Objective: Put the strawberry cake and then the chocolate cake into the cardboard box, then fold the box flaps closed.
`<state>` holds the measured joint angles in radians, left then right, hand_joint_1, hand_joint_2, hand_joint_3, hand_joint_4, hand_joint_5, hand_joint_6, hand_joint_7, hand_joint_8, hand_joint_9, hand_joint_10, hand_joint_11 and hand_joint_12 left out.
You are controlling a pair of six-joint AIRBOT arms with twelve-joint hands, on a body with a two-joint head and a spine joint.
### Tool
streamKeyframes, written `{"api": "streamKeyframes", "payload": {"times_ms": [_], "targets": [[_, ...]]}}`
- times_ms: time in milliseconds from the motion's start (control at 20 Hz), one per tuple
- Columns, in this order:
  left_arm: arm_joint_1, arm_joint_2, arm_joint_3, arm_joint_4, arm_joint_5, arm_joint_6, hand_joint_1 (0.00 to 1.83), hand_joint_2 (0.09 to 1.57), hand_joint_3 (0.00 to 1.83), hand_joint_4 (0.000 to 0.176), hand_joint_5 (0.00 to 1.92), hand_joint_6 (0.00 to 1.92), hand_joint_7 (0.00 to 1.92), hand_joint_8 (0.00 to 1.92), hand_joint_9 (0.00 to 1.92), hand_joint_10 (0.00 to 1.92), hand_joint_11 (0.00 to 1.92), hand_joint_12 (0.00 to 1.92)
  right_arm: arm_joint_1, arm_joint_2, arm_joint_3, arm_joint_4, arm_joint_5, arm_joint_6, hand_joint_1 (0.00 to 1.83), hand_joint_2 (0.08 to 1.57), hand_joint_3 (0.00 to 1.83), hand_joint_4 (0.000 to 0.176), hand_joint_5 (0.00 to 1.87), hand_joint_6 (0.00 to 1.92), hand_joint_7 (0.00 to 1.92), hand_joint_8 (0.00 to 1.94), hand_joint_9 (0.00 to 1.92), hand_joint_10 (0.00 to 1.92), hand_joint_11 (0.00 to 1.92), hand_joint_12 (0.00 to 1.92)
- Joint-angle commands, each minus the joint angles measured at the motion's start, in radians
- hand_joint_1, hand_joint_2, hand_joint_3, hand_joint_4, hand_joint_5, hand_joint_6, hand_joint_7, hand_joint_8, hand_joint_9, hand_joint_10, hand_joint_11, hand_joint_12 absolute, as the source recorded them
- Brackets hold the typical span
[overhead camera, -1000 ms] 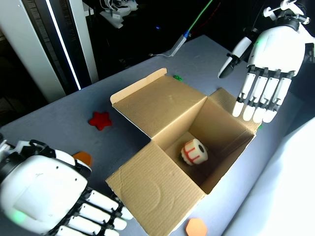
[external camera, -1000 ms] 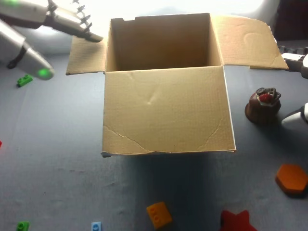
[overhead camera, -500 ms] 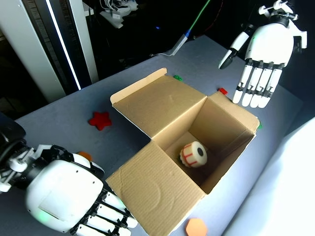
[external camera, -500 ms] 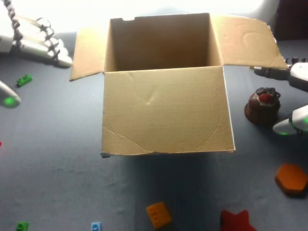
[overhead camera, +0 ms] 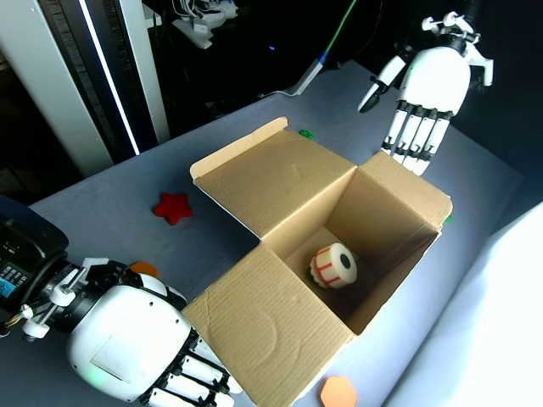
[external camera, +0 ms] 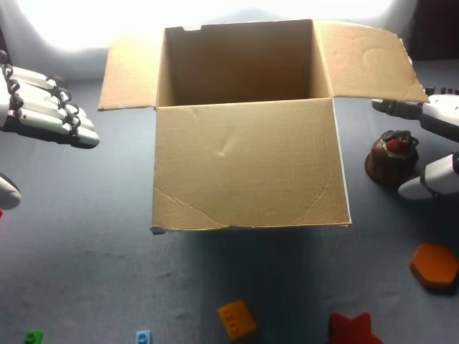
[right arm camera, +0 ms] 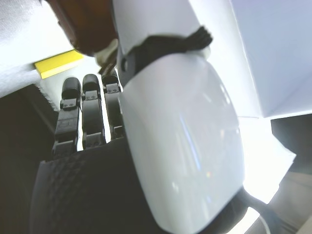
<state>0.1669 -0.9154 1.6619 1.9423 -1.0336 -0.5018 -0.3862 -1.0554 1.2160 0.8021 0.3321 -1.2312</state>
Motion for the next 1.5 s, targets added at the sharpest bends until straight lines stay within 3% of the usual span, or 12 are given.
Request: {"api": "streamKeyframes", "payload": {"times_ms": [0,250,550,600,700,750,800,850,900,1100,1250,1450], "targets": [[0.010,0.014,0.000,-0.097,0.017,0.002,0.00,1.25,0.00,0.000,0.07,0.00,0.10,0.00,0.11,0.00,0.00,0.52,-0.002,0.006,0.009,-0.012,0.092,0.005,1.23,0.92,0.00,0.000,0.08,0.01,0.12,0.00,0.08,0.01,0.00,0.22],[0.145,0.021,-0.020,-0.277,0.042,0.067,0.00,1.24,0.00,0.000,0.05,0.00,0.08,0.00,0.08,0.00,0.00,0.50,-0.006,-0.004,0.021,-0.012,0.102,0.005,1.17,0.96,0.01,0.000,0.08,0.00,0.13,0.01,0.10,0.01,0.00,0.39],[0.182,0.021,-0.029,-0.335,0.070,0.077,0.00,1.23,0.00,0.000,0.07,0.00,0.11,0.00,0.11,0.00,0.00,0.57,-0.007,-0.013,0.032,-0.012,0.105,0.005,1.22,0.98,0.01,0.000,0.32,0.06,0.47,0.07,0.39,0.11,0.00,1.02],[0.182,0.021,-0.030,-0.339,0.077,0.071,0.00,1.23,0.00,0.000,0.07,0.00,0.11,0.00,0.11,0.00,0.00,0.57,-0.007,-0.013,0.032,-0.012,0.106,0.005,1.22,1.04,0.02,0.000,0.40,0.06,0.57,0.06,0.46,0.18,0.00,1.16],[0.181,0.022,-0.037,-0.348,0.076,0.068,0.00,1.22,0.00,0.000,0.06,0.00,0.10,0.00,0.10,0.00,0.00,0.54,-0.006,-0.013,0.034,-0.012,0.106,0.005,1.20,1.14,0.01,0.000,0.65,0.11,0.85,0.14,0.57,0.79,0.09,1.64],[0.180,0.023,-0.043,-0.350,0.076,0.068,0.00,1.22,0.00,0.000,0.06,0.00,0.10,0.00,0.10,0.00,0.00,0.53,-0.006,-0.013,0.035,-0.012,0.106,0.005,1.30,1.15,0.03,0.000,0.74,0.15,0.84,1.00,0.53,1.04,0.16,1.80],[0.181,0.030,-0.059,-0.354,0.076,0.065,0.00,1.23,0.00,0.000,0.07,0.01,0.10,0.00,0.10,0.00,0.00,0.53,-0.006,-0.012,0.035,-0.012,0.107,0.005,1.22,1.20,0.02,0.000,0.71,1.03,0.87,1.25,0.57,1.27,0.24,1.90],[0.181,0.037,-0.076,-0.359,0.077,0.065,0.00,1.23,0.00,0.000,0.09,0.01,0.12,0.01,0.11,0.01,0.00,0.57,-0.006,-0.012,0.035,-0.012,0.107,0.005,1.32,1.19,0.01,0.000,0.84,1.00,0.90,1.26,0.64,1.54,0.33,1.92],[0.181,0.050,-0.115,-0.362,0.080,0.066,0.00,1.23,0.00,0.000,0.09,0.01,0.12,0.00,0.12,0.01,0.00,0.61,-0.007,-0.012,0.035,-0.012,0.107,0.005,1.35,1.18,0.00,0.000,0.90,0.95,0.92,1.24,0.66,1.57,0.37,1.92],[0.182,0.056,-0.151,-0.369,0.083,0.083,0.00,1.23,0.00,0.000,0.08,0.00,0.13,0.00,0.13,0.01,0.00,0.63,-0.007,-0.004,0.034,-0.012,0.102,0.005,1.34,1.17,0.00,0.000,0.92,1.00,0.92,1.17,0.67,1.57,0.38,1.92],[0.186,0.034,-0.109,-0.389,0.089,0.083,0.00,1.24,0.00,0.000,0.07,0.00,0.13,0.00,0.13,0.00,0.00,0.62,-0.007,0.036,0.013,-0.012,0.102,0.004,1.23,1.16,0.00,0.000,0.90,1.03,0.89,1.26,0.61,1.50,0.34,1.92],[0.224,0.012,-0.073,-0.431,0.089,0.099,0.00,1.24,0.00,0.000,0.10,0.00,0.13,0.00,0.12,0.00,0.00,0.54,-0.001,0.097,-0.010,-0.012,0.110,-0.003,1.35,1.17,0.00,0.000,0.90,1.03,0.95,1.12,0.69,1.53,0.34,1.92]]}}
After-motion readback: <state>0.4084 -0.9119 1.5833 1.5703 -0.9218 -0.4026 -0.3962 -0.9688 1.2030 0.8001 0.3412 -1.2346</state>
